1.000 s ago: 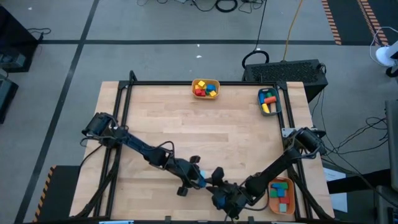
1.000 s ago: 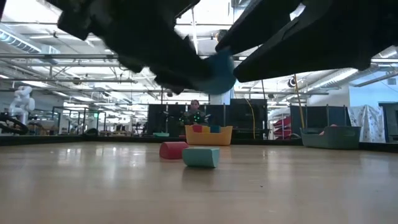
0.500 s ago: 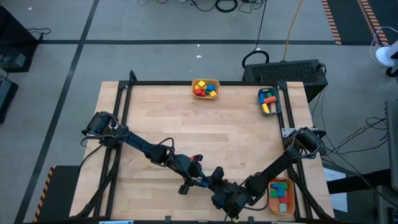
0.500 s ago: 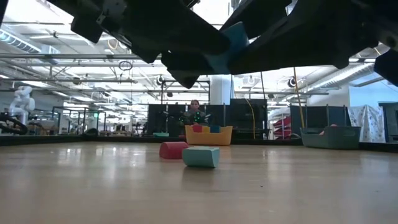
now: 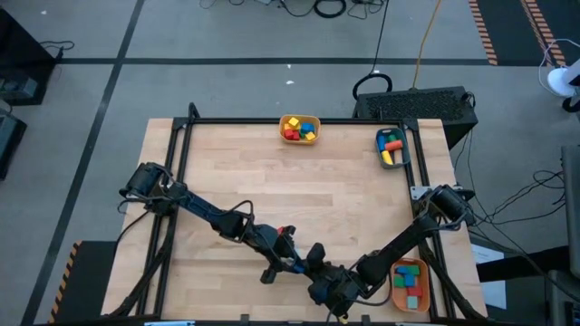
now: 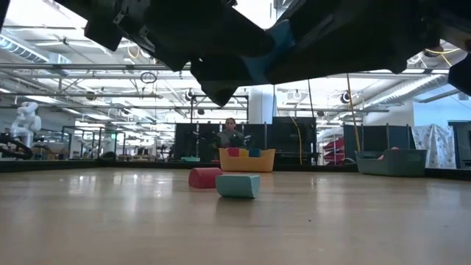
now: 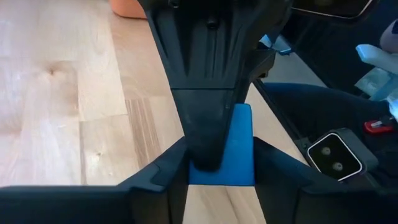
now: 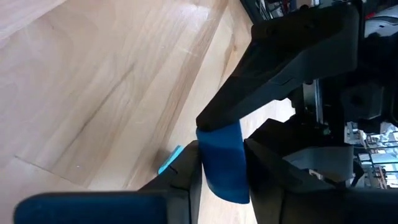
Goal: Sort blocks by size
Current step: Put the blue half circle block into the orange bin
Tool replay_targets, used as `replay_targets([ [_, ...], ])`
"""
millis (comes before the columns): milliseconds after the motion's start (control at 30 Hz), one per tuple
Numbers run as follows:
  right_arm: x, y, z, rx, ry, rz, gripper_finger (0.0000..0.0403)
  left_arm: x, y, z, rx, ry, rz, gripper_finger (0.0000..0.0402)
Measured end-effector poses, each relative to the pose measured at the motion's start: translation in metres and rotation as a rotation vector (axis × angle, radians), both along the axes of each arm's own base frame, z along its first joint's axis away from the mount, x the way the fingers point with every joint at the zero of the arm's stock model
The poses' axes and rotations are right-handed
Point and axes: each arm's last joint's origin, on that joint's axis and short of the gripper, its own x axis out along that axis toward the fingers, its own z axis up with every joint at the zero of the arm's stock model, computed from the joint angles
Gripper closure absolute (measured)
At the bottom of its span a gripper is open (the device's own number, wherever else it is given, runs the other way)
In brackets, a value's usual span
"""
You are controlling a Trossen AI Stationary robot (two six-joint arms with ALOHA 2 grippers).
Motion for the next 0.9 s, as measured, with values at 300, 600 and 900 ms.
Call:
replay_targets([
  [300, 0.003, 0.002, 0.003, 0.038, -0.035, 0.007, 0.0329, 0.0, -0.001, 0.001, -0.029, 0.006, -0.02, 0.0156],
  [600, -0.012, 0.006, 0.028, 0.141, -0.07, -0.016, 0.0329, -0.001, 0.0, -0.001, -0.021, 0.03, -0.018, 0.0131],
  [900, -0.044, 0.001, 0.055, 0.384, 0.01, -0.12, 0.0327, -0.004, 0.002, -0.008, 0.026, 0.089, 0.014, 0.013],
])
